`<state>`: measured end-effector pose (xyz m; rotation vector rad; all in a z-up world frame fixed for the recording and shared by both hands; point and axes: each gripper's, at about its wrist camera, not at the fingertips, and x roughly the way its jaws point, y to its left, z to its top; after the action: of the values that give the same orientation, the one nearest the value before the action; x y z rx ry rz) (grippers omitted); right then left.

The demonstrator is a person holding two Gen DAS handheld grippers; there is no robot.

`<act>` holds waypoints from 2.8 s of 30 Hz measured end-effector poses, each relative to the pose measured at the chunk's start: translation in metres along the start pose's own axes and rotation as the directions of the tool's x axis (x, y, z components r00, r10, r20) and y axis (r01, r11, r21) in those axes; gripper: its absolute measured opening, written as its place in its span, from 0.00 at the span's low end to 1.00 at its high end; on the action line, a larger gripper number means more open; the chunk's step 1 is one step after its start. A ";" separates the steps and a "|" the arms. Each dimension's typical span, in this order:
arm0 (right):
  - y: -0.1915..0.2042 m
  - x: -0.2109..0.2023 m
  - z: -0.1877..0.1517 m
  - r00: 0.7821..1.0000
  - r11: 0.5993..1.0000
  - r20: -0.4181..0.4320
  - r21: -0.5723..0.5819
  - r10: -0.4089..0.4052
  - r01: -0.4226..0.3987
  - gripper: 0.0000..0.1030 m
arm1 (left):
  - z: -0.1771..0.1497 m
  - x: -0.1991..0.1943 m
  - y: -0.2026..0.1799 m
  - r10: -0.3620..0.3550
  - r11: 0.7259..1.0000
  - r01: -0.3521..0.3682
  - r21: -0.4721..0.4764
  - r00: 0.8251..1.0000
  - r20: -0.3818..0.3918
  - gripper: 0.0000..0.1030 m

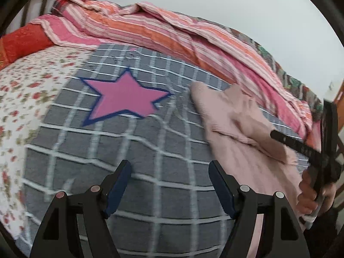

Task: Fold small clothes
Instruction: 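Lift the sleeve across the sweater body with the right tool and release, then grasp the side edge of the sweater body with the left tool, then fold the gripped side edge over the body with the left tool, release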

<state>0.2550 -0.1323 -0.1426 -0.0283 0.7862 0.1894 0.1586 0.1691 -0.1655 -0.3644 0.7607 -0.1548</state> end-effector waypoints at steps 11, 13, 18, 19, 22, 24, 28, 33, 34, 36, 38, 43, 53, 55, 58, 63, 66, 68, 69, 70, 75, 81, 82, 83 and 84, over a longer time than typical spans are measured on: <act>-0.140 -0.082 -0.076 0.949 0.946 0.053 0.122 -0.310 0.302 0.62 | 0.016 0.045 -0.112 -0.164 0.977 0.173 0.127 0.983 -0.082 0.71; -0.166 -0.087 -0.095 0.947 0.931 0.025 0.194 -0.321 0.311 0.62 | 0.021 0.059 -0.138 -0.176 0.974 0.190 0.121 0.978 -0.111 0.71; -0.194 -0.087 -0.128 0.952 0.919 0.035 0.272 -0.305 0.285 0.62 | 0.037 0.097 -0.189 -0.169 0.981 0.181 0.066 0.972 -0.162 0.75; -0.195 -0.087 -0.133 0.951 0.920 0.052 0.274 -0.306 0.281 0.62 | 0.038 0.107 -0.196 -0.132 0.988 0.144 0.057 0.977 -0.169 0.75; -0.192 -0.085 -0.135 0.949 0.922 0.075 0.272 -0.305 0.275 0.62 | 0.035 0.125 -0.203 0.010 0.998 0.001 0.065 0.986 -0.168 0.75; -0.194 -0.083 -0.135 0.950 0.921 0.069 0.277 -0.305 0.275 0.62 | 0.030 0.124 -0.199 0.064 0.995 -0.052 0.082 0.987 -0.146 0.75; -0.197 -0.083 -0.137 0.959 0.923 0.065 0.295 -0.276 0.246 0.63 | 0.017 0.101 -0.166 0.000 0.998 0.007 0.055 0.991 -0.137 0.74; -0.198 -0.080 -0.137 0.963 0.924 0.056 0.300 -0.264 0.236 0.64 | 0.014 0.090 -0.123 -0.063 0.998 0.065 0.007 0.987 -0.149 0.55; -0.198 -0.081 -0.137 0.963 0.924 0.057 0.301 -0.263 0.235 0.64 | 0.015 0.092 -0.117 -0.082 0.997 0.081 -0.014 0.984 -0.159 0.52; -0.198 -0.080 -0.137 0.963 0.924 0.055 0.301 -0.262 0.234 0.64 | 0.017 0.094 -0.112 -0.112 0.994 0.109 -0.028 0.979 -0.169 0.46; -0.199 -0.080 -0.137 0.964 0.925 0.054 0.302 -0.259 0.232 0.64 | 0.017 0.095 -0.111 -0.131 0.991 0.129 -0.022 0.976 -0.172 0.46; -0.199 -0.079 -0.137 0.965 0.925 0.050 0.303 -0.257 0.231 0.64 | 0.015 0.090 -0.109 -0.147 0.989 0.149 -0.004 0.973 -0.180 0.31; -0.199 -0.080 -0.138 0.964 0.925 0.056 0.301 -0.260 0.232 0.64 | 0.051 0.075 -0.128 -0.134 0.986 0.139 0.095 0.990 -0.053 0.05; -0.198 -0.080 -0.138 0.963 0.925 0.055 0.297 -0.265 0.238 0.64 | 0.069 0.078 -0.138 -0.113 0.985 0.116 0.125 0.993 -0.033 0.05; -0.198 -0.079 -0.138 0.962 0.925 0.051 0.292 -0.269 0.243 0.64 | 0.093 0.087 -0.144 -0.106 0.981 0.109 0.158 0.994 -0.028 0.05; -0.199 -0.078 -0.138 0.965 0.927 0.045 0.292 -0.259 0.235 0.66 | 0.102 0.109 -0.136 -0.033 0.985 0.049 0.167 0.995 -0.096 0.05; -0.198 -0.077 -0.137 0.965 0.927 0.039 0.290 -0.259 0.237 0.67 | 0.089 0.120 -0.118 -0.022 0.991 0.042 0.124 0.987 -0.157 0.05; -0.199 -0.076 -0.137 0.966 0.928 0.036 0.291 -0.255 0.234 0.67 | 0.082 0.126 -0.106 -0.030 0.995 0.047 0.093 0.983 -0.180 0.06; -0.199 -0.076 -0.137 0.967 0.928 0.036 0.293 -0.252 0.231 0.67 | 0.080 0.129 -0.101 -0.032 0.996 0.047 0.078 0.981 -0.191 0.07; -0.199 -0.076 -0.137 0.968 0.928 0.036 0.294 -0.250 0.229 0.67 | 0.079 0.132 -0.097 -0.021 0.997 0.034 0.063 0.979 -0.203 0.09; -0.200 -0.077 -0.137 0.966 0.928 0.038 0.290 -0.256 0.234 0.67 | 0.083 0.129 -0.087 0.029 0.999 -0.023 0.031 0.982 -0.188 0.10; -0.193 -0.088 -0.118 0.969 0.941 0.054 0.257 -0.241 0.220 0.67 | 0.078 0.101 -0.104 0.210 0.962 -0.193 0.193 0.975 -0.071 0.13; -0.193 -0.091 -0.109 0.970 0.942 0.062 0.262 -0.235 0.211 0.67 | 0.077 0.098 -0.103 0.191 0.967 -0.176 0.185 0.979 -0.069 0.14; -0.193 -0.093 -0.100 0.972 0.944 0.073 0.266 -0.221 0.195 0.67 | 0.077 0.097 -0.103 0.179 0.970 -0.164 0.178 0.981 -0.071 0.18; -0.192 -0.093 -0.090 0.976 0.948 0.084 0.266 -0.201 0.173 0.67 | 0.077 0.098 -0.103 0.168 0.973 -0.154 0.171 0.983 -0.076 0.21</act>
<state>0.1620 -0.3448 -0.1496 0.1521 0.6883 -0.0925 0.2818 0.0677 -0.1385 -0.1380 0.8566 -0.0807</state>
